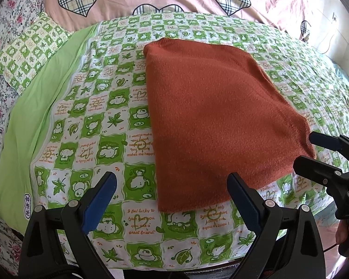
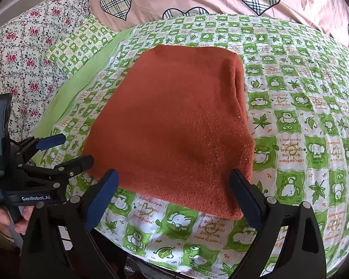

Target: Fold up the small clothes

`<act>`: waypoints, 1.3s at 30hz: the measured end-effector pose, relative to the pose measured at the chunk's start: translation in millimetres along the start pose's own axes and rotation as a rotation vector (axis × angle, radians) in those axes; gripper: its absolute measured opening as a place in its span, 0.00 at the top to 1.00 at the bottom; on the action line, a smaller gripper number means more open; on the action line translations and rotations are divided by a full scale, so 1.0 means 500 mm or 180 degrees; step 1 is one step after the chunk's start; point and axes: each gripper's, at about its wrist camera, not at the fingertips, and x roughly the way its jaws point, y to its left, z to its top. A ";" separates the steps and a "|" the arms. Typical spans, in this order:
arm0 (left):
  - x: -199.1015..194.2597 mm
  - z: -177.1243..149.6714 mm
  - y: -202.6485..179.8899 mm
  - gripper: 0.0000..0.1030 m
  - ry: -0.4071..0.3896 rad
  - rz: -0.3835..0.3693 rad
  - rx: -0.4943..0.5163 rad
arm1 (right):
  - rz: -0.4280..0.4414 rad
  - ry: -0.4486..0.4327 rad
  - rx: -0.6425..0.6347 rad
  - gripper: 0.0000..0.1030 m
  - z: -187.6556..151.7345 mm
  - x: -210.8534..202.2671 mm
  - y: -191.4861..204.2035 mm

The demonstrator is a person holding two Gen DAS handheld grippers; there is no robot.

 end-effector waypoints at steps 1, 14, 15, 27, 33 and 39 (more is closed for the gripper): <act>0.000 0.001 0.000 0.07 0.0000 -0.0002 0.0002 | -0.0002 -0.0002 -0.0005 0.07 0.001 0.000 0.000; 0.000 0.006 -0.002 0.07 -0.0013 -0.0006 0.0024 | 0.0015 -0.0017 -0.0013 0.07 0.011 -0.005 -0.005; 0.001 0.006 -0.002 0.07 -0.0011 -0.0009 0.0026 | 0.0015 -0.0014 -0.0013 0.07 0.010 -0.004 -0.006; 0.002 0.007 -0.003 0.07 -0.0011 -0.0008 0.0030 | 0.0015 -0.0017 -0.0010 0.07 0.011 -0.005 -0.006; 0.005 0.009 -0.003 0.07 -0.0011 -0.0006 0.0034 | 0.0011 -0.0020 -0.0013 0.07 0.011 -0.005 -0.005; -0.002 0.027 -0.003 0.07 -0.0141 0.0020 0.0077 | -0.0012 -0.0063 -0.0029 0.07 0.037 -0.008 -0.008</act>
